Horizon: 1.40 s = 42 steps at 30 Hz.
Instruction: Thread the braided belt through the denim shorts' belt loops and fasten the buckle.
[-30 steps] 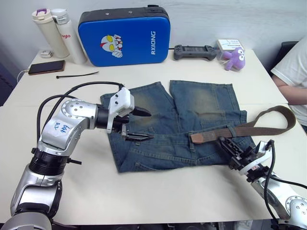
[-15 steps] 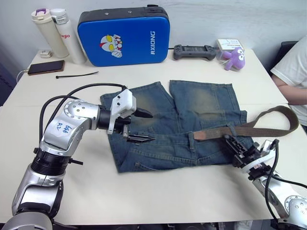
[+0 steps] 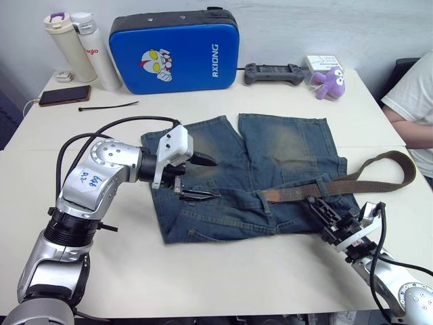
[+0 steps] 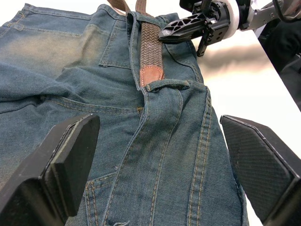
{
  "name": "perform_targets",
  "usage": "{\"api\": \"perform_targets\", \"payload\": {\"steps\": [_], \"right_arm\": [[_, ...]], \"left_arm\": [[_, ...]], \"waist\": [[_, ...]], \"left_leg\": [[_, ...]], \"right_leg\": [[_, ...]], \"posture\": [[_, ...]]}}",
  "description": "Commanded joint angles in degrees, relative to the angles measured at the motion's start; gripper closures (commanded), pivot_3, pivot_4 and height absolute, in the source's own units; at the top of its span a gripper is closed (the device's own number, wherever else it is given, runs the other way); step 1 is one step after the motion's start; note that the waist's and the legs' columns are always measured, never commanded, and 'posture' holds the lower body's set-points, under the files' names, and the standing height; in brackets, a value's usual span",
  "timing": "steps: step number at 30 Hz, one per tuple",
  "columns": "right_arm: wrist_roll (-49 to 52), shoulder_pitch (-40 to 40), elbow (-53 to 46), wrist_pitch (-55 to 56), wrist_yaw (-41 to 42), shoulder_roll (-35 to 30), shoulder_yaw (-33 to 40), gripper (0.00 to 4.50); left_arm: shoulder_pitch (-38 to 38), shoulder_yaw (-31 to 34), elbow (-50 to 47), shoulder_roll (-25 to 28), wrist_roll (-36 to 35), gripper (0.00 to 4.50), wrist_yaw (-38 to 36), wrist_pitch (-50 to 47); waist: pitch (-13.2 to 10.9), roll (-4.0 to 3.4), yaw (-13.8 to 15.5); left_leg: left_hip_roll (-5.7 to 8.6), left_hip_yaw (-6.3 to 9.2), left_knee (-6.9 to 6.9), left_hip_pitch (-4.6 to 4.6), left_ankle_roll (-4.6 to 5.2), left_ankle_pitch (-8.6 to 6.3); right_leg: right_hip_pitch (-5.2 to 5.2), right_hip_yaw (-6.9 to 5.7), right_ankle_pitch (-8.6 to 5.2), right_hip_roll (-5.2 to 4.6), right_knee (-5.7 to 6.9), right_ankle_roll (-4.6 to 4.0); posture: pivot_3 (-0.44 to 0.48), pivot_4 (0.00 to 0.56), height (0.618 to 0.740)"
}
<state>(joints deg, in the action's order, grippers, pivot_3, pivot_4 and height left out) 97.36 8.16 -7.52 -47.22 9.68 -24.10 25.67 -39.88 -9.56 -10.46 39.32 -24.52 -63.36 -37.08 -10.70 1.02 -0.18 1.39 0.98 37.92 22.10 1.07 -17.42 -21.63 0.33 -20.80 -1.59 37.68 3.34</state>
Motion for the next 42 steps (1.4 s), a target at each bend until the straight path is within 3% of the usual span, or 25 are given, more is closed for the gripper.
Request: {"api": "perform_targets", "payload": {"steps": [1,13,23,34,42], "right_arm": [[-1.8,1.5,3.6,-1.2,2.1,-2.4,2.5,4.39],[-2.8,-1.4,12.1,-5.0,8.8,-5.8,4.5,4.39],[-6.3,-4.4,14.7,-8.5,11.1,-2.8,0.8,4.39],[-11.1,-5.9,10.0,-9.3,7.6,6.6,-4.1,4.39],[-12.0,-6.0,3.3,-11.0,4.9,7.7,-7.1,4.39]], "left_arm": [[-1.5,0.3,-0.8,0.1,0.1,0.00,-0.3,0.6],[-1.6,0.1,-0.9,0.2,0.3,0.00,-0.7,0.6],[-1.6,-0.2,-1.0,0.5,0.6,0.00,-0.8,0.6],[-1.2,0.0,-1.6,0.4,0.5,0.00,-0.3,0.1],[-1.0,-0.3,-1.6,-0.1,0.5,0.00,0.0,0.4]], "waist": [[0.0,0.00,0.1],[0.0,0.02,0.3],[0.1,0.14,-0.1],[0.4,0.67,-2.3],[0.5,0.84,-3.0]], "left_leg": [[0.00,0.00,0.00,0.00,0.00,0.00],[0.02,0.01,0.03,0.00,0.07,-0.03],[0.00,0.01,0.03,-0.04,0.06,-0.03],[-0.09,-0.02,-0.25,-0.32,-0.12,0.02],[-0.25,-0.05,-0.96,-0.84,-0.52,0.17]], "right_leg": [[0.01,0.00,0.00,0.00,-0.01,0.00],[0.10,-0.02,0.01,-0.04,-0.16,0.02],[0.10,-0.02,0.01,-0.02,-0.14,0.02],[0.12,0.04,0.00,0.06,-0.04,-0.09],[0.16,0.03,-0.18,0.20,0.16,-0.44]], "posture": [[0.000,0.150,0.739],[0.000,0.150,0.739],[0.000,0.150,0.739],[0.000,0.150,0.739],[0.000,0.150,0.739]]}}
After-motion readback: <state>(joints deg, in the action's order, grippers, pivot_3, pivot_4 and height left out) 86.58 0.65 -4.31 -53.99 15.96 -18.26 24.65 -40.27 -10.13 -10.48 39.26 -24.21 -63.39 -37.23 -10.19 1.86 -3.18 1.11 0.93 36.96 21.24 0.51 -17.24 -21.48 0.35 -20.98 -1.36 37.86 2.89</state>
